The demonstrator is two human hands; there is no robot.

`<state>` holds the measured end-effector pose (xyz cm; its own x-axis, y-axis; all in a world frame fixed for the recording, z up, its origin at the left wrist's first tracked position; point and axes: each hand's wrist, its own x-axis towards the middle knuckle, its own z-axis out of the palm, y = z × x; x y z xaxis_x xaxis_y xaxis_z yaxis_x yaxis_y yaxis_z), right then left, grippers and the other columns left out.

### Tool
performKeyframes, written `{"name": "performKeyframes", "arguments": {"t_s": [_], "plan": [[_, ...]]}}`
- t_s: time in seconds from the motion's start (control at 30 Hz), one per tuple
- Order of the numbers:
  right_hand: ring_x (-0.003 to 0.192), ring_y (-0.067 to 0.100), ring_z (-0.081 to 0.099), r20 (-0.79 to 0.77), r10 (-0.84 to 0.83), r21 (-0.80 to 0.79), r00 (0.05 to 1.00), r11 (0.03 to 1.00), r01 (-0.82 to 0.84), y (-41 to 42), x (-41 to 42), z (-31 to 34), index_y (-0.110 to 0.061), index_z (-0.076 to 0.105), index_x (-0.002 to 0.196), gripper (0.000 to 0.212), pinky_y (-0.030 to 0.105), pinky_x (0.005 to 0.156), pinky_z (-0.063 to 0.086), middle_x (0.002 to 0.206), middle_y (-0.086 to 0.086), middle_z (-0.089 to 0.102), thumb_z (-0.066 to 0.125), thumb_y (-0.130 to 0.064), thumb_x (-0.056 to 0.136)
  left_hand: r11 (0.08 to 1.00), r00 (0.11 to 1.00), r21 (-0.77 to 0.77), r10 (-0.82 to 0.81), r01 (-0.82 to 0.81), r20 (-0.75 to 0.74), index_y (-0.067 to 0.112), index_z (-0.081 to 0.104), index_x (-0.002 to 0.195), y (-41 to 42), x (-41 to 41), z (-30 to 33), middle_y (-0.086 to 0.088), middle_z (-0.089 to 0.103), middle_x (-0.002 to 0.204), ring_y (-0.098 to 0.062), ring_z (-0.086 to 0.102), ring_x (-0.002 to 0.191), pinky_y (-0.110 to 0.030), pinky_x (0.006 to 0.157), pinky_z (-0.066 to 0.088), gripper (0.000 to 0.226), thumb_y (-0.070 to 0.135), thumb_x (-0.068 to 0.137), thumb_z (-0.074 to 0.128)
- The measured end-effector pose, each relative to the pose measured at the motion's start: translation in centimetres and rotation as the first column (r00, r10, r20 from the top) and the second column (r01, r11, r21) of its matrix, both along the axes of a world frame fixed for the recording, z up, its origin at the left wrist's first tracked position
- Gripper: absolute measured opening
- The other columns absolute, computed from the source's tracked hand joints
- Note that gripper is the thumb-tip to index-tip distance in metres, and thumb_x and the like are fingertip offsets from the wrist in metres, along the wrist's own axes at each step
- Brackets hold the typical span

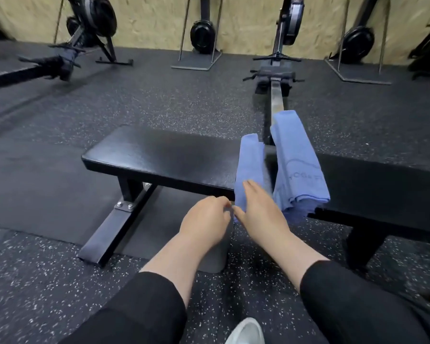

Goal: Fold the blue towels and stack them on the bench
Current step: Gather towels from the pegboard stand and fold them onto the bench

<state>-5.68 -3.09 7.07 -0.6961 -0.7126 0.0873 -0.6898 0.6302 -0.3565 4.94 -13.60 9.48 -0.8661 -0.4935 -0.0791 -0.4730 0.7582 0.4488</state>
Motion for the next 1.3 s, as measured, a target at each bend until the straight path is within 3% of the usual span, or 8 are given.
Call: {"name": "performKeyframes", "arguments": {"t_s": [0.23, 0.43, 0.53, 0.63, 0.83, 1.0, 1.13, 1.3], "plan": [[0.157, 0.030, 0.006, -0.122, -0.093, 0.293, 0.988, 0.948, 0.126, -6.1, -5.9, -4.9, -0.004, 0.004, 0.160, 0.111, 0.045, 0.125, 0.013, 0.169, 0.015, 0.006, 0.062, -0.066, 0.089, 0.997, 0.997, 0.053, 0.058, -0.055, -0.051, 0.024, 0.061, 0.129, -1.0, -0.5, -0.8, 0.003, 0.065, 0.126, -0.018, 0.060, 0.113, -0.035, 0.092, 0.050, 0.029, 0.026, 0.103, 0.049], [0.151, 0.029, 0.027, -0.233, -0.068, 0.278, 0.970, 0.951, 0.134, -5.9, -6.0, -4.8, -0.006, 0.028, 0.153, 0.057, 0.040, 0.120, 0.028, 0.160, 0.015, 0.031, 0.047, -0.007, 0.099, 0.993, 0.990, 0.069, 0.106, -0.099, -0.096, 0.025, 0.059, 0.134, -1.2, -1.0, -0.3, 0.005, 0.063, 0.131, -0.017, 0.057, 0.119, -0.034, 0.095, 0.049, 0.034, 0.024, 0.102, 0.045], [0.109, 0.029, 0.055, -0.172, -0.086, 0.219, 0.981, 0.968, 0.123, -5.3, -4.9, -2.5, -0.014, 0.051, 0.111, 0.029, 0.038, 0.082, 0.044, 0.118, 0.008, 0.058, 0.049, 0.004, 0.088, 0.985, 0.985, 0.113, 0.142, -0.131, -0.097, 0.027, 0.055, 0.140, -1.2, -0.7, 0.0, 0.004, 0.060, 0.136, -0.018, 0.055, 0.123, -0.035, 0.097, 0.048, 0.042, 0.020, 0.100, 0.044], [0.083, 0.031, 0.056, 0.005, -0.117, 0.124, 0.993, 0.985, 0.116, -4.5, -3.1, 0.5, -0.015, 0.050, 0.092, 0.022, 0.036, 0.062, 0.041, 0.096, 0.007, 0.064, 0.056, 0.002, 0.079, 0.987, 0.983, 0.119, 0.120, -0.104, -0.136, 0.030, 0.046, 0.146, -1.4, -0.4, 0.5, 0.000, 0.056, 0.138, -0.022, 0.053, 0.124, -0.042, 0.098, 0.048, 0.052, 0.015, 0.095, 0.047], [0.082, 0.008, 0.061, 0.188, 0.066, -0.091, 0.980, 0.995, -0.050, 3.0, -0.5, 9.4, -0.029, 0.067, 0.116, 0.038, 0.020, 0.064, 0.042, 0.086, -0.007, 0.068, 0.049, -0.005, 0.092, 0.992, 0.984, -0.097, -0.095, 0.081, -0.152, 0.031, 0.025, 0.158, -0.4, -0.7, 2.0, 0.000, 0.024, 0.165, -0.021, 0.021, 0.152, -0.047, 0.117, 0.029, 0.075, 0.046, 0.094, 0.063], [0.071, 0.008, 0.058, 0.268, 0.102, -0.140, 0.958, 0.988, -0.066, 13.5, 0.5, 15.9, -0.046, 0.064, 0.106, 0.051, 0.017, 0.063, 0.043, 0.093, -0.016, 0.071, 0.052, -0.001, 0.087, 0.943, 0.922, 0.185, -0.205, 0.276, -0.328, 0.016, 0.059, 0.092, 3.8, -0.8, 4.7, 0.000, 0.066, 0.090, -0.023, 0.060, 0.092, -0.045, 0.086, 0.048, 0.025, 0.040, 0.094, 0.063], [0.069, 0.031, 0.053, 0.233, 0.071, -0.077, 0.970, 0.996, -0.054, 21.4, 0.8, 18.2, -0.045, 0.060, 0.100, 0.048, 0.041, 0.066, 0.048, 0.095, -0.007, 0.072, 0.051, 0.000, 0.085, 0.882, 0.867, 0.236, -0.292, 0.407, -0.403, 0.015, 0.059, 0.086, 10.3, -1.4, 7.4, 0.001, 0.065, 0.078, -0.017, 0.058, 0.078, -0.032, 0.071, 0.044, 0.023, 0.036, 0.094, 0.066], [0.055, 0.003, 0.039, 0.237, 0.006, -0.083, 0.972, 0.996, 0.014, 30.6, 1.7, 19.7, -0.037, 0.065, 0.093, 0.035, 0.018, 0.055, 0.033, 0.066, -0.013, 0.054, 0.062, -0.003, 0.087, 0.818, 0.816, 0.228, -0.417, 0.529, -0.400, 0.029, 0.051, 0.069, 18.3, -3.4, 9.5, 0.024, 0.055, 0.060, 0.003, 0.047, 0.060, -0.016, 0.057, 0.035, 0.030, 0.030, 0.095, 0.066]]}}
